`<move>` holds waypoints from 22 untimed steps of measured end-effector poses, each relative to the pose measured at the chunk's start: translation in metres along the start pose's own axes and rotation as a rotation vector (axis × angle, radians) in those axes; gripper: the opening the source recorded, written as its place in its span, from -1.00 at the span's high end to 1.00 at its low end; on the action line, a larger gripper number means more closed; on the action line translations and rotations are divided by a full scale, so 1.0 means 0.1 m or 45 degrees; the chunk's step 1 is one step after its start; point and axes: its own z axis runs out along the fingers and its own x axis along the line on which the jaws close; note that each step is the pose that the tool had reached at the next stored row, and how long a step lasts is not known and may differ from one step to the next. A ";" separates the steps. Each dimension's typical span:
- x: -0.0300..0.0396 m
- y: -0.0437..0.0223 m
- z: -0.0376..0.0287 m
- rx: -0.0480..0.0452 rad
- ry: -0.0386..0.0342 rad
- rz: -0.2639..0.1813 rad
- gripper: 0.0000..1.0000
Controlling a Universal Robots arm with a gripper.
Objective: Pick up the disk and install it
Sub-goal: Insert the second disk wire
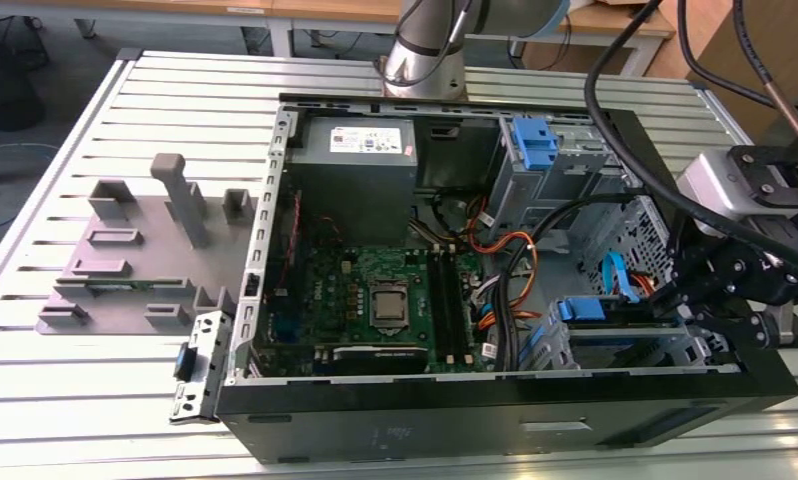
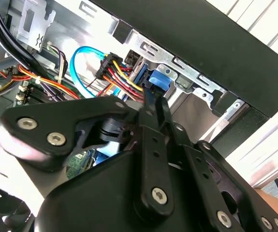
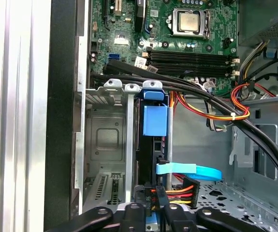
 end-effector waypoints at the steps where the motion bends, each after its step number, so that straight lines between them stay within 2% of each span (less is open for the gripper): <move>1: 0.000 0.000 0.000 0.000 0.0000 0.000 0.67; 7: 0.000 0.000 0.001 0.000 -0.0002 0.000 0.67; 11: -0.005 0.002 -0.051 0.000 -0.0002 0.000 0.67; 14: -0.009 0.002 -0.057 0.000 -0.0006 0.000 0.67; 22: -0.076 0.006 -0.041 0.000 -0.0005 0.000 0.67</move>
